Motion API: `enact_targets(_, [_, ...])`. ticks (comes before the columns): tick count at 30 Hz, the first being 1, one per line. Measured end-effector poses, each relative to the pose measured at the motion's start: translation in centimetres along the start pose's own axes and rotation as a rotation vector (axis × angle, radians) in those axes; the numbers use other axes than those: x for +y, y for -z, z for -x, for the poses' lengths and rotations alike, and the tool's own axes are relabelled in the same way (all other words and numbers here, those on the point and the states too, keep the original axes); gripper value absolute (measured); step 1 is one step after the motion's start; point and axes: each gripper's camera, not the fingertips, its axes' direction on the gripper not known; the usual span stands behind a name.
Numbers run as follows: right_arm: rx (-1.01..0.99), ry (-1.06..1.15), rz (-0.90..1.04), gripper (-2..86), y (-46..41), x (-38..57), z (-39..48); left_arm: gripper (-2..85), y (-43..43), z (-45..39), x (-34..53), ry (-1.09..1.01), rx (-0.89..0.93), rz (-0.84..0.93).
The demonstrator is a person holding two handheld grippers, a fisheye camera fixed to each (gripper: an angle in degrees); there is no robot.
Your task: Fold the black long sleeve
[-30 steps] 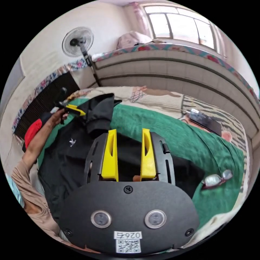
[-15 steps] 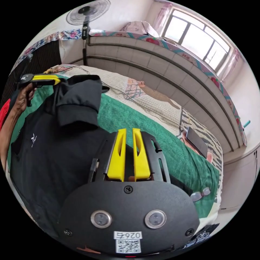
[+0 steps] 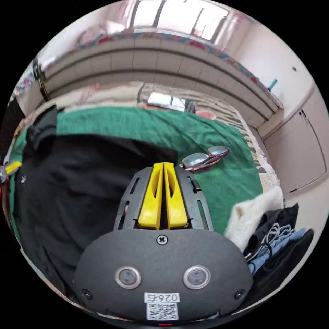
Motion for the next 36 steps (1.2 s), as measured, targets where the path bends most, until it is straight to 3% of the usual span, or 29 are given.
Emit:
enact_targets(4, [-0.059, 0.018, -0.270, -0.9, 10.2, 5.7, -1.0, -1.0, 8.3, -0.5, 5.6, 0.035, 0.210, -0.302])
enact_targets(6, [-0.189, 0.071, -0.365, -0.9, 15.8, 9.8, -1.1, -1.0, 12.5, -2.0, 9.6, 0.016, 0.381, -0.410])
enact_targets(10, [-0.462, 0.185, -0.231, -0.9, 18.6, 14.8, -0.1, -1.0, 15.3, -5.6, 15.4, -0.029, 0.596, -0.404])
enact_targets(12, [-0.521, 0.257, -0.047, -0.9, 17.5, 18.4, 1.6, -1.0, 15.4, -8.3, 19.2, -0.027, 0.648, -0.333])
enact_targets(15, [-0.435, 0.302, 0.131, -0.8, 16.0, 23.2, 2.9, -1.0, 15.0, -11.9, 23.4, -0.060, 0.619, -0.237])
enact_targets(18, [-0.421, 0.320, 0.156, -0.3, 16.8, 26.6, 3.4, -1.0, 15.2, -14.9, 27.0, -0.091, 0.552, -0.249])
enact_targets(23, [-0.656, 0.361, 0.116, 3.9, 19.3, 27.5, 5.5, -1.0, 16.6, -19.1, 31.1, -0.074, 0.401, -0.365])
enact_targets(27, [-0.751, 0.461, 0.054, 4.1, 21.2, 27.7, 11.1, -0.9, 16.2, -22.6, 32.7, -0.090, 0.319, -0.358])
enact_targets(32, [-0.699, 0.609, 0.074, 10.1, 20.7, 27.6, 19.3, -0.6, 14.3, -25.4, 32.6, -0.214, 0.375, -0.281])
enact_targets(36, [-0.498, 0.675, 0.099, 13.1, 17.8, 27.9, 23.7, 0.1, 12.5, -25.9, 32.7, -0.217, 0.452, -0.234])
